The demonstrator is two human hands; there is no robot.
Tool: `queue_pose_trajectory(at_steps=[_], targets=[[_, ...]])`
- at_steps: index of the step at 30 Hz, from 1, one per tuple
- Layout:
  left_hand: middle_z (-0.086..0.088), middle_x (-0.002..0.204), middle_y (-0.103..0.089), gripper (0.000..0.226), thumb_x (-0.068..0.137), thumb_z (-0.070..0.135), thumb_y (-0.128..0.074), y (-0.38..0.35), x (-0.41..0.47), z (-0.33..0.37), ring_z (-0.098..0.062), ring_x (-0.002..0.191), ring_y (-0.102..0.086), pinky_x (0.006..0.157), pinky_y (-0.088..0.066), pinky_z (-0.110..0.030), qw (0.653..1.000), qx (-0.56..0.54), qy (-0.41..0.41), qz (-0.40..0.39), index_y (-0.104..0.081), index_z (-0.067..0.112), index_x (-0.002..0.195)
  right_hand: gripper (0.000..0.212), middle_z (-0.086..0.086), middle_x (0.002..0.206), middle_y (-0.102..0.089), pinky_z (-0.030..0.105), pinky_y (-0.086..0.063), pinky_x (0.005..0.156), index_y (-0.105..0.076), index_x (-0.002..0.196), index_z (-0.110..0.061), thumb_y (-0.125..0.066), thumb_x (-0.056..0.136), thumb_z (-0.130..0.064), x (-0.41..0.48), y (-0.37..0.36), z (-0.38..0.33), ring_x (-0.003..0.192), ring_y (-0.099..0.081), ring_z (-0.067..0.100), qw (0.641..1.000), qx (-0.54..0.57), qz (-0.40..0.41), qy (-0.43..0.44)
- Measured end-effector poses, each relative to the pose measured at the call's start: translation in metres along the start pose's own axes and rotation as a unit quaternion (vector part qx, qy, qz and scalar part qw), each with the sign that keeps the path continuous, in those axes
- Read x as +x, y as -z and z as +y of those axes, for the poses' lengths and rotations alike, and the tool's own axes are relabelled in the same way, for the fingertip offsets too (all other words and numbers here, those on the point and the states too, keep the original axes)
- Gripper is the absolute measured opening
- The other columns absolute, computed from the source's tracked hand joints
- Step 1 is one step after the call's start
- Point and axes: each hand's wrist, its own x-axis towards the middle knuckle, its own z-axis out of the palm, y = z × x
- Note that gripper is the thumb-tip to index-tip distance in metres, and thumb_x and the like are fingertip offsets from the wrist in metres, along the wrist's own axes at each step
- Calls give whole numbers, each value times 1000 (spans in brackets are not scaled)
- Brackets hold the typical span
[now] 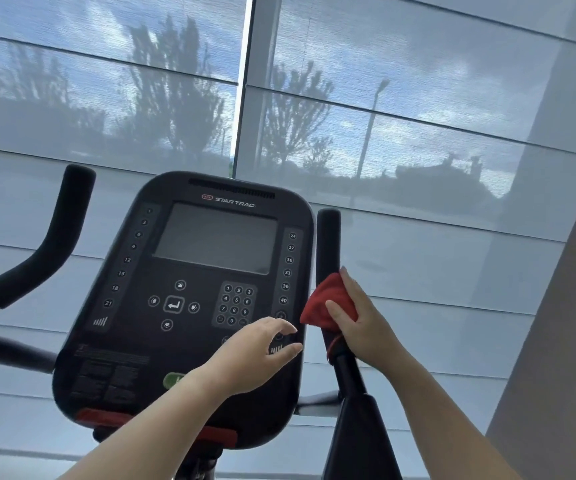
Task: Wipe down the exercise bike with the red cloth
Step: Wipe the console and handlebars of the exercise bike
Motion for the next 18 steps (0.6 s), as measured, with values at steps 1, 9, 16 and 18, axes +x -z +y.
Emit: queue_pose_trajectory(at_steps=[1,9,16,18], targets=[[17,119,-59,33,89,50,-53,-3,-1,4,4,108,-51,91,-41,-17,1000,-25,-3,3,-59,32,117,61,-5,150,-32,22,-25,108,-18,145,-39,-50,95,-31,-1,0,1,134,-33,9,1000,13,11,-2],[21,95,-63,13,76,50,-71,-19,-2,22,6,97,-55,89,-44,-21,993,-116,-6,27,-68,41,84,59,-10,145,-36,19,-29,104,-22,145,-35,-52,95,-27,-5,-1,2,129,-38,6,999,28,24,6],[19,93,-63,6,77,45,-72,-23,-2,26,6,94,-56,85,-43,-17,988,-144,11,52,-70,40,80,59,-8,149,-31,29,-28,112,-21,146,-34,-51,95,-26,-7,-2,3,135,-32,8,999,28,26,13],[17,93,-63,6,77,44,-71,-23,-2,28,3,92,-57,83,-44,-18,987,-149,13,55,-70,39,80,59,-9,149,-31,27,-27,111,-21,146,-34,-51,95,-25,-6,-2,3,135,-31,7,999,30,28,14]])
